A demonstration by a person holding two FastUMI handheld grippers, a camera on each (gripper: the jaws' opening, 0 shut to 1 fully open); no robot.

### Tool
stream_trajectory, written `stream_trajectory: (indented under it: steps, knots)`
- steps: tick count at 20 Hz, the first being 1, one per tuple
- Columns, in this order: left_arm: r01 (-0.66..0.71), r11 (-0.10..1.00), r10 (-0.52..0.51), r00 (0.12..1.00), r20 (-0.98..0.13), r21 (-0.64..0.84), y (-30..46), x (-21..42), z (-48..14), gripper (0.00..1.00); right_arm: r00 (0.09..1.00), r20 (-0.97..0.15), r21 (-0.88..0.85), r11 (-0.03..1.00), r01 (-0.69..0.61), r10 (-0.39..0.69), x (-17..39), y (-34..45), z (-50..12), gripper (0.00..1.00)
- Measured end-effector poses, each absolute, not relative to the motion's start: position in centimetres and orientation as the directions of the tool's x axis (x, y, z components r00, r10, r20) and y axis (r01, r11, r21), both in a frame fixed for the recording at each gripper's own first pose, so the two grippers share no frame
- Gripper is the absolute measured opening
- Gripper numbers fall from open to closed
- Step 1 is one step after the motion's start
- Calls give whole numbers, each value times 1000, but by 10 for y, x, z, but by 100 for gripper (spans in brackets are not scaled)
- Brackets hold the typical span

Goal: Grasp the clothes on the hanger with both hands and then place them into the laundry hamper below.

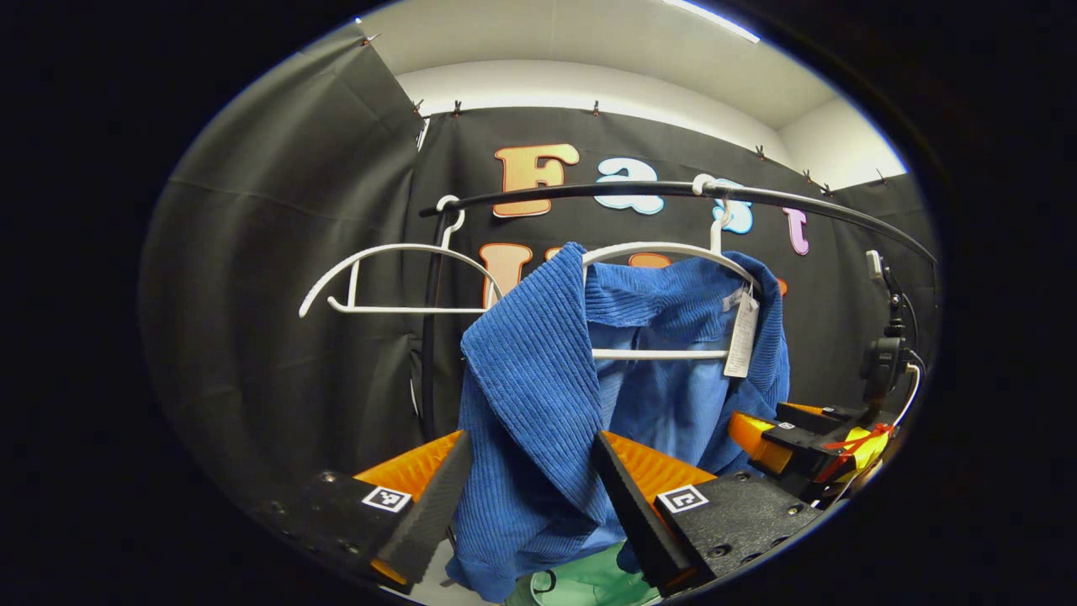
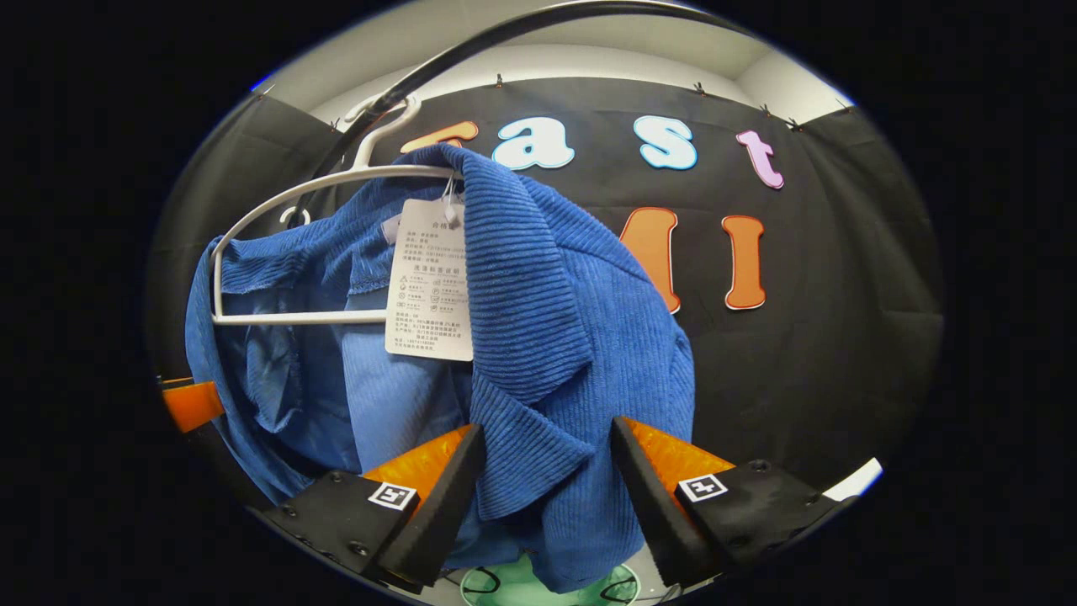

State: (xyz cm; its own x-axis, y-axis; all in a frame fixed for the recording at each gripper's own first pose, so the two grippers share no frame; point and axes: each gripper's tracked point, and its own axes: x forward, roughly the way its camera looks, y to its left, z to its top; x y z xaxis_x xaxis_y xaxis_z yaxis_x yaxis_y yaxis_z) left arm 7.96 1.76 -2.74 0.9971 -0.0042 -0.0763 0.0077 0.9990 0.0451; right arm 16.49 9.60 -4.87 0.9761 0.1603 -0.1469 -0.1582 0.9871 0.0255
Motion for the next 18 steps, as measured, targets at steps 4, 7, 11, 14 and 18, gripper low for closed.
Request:
stream_trajectory:
  steps: [4, 7, 11, 14, 18]
  knots:
    - [-14, 998, 18, 997, -69, 59, 27, 85, -30, 58, 973, -141, 62, 983, -173, 180, 178, 97, -52, 83]
    - [-67, 993, 74, 994, -80, 94, 41, 88, -33, 22, 975, -133, 94, 981, -167, 179, 181, 86, -50, 49]
    - [22, 1000, -20, 991, -132, 12, 25, 88, -36, 1, 972, -130, 172, 970, -174, 197, 177, 78, -45, 21]
    - [49, 999, -49, 988, -146, 1, 28, 85, -36, 0, 968, -123, 213, 958, -190, 219, 173, 73, -41, 10]
    - [77, 996, -82, 986, -148, -37, 29, 78, -30, 0, 949, -106, 278, 925, -260, 298, 160, 77, -31, 7]
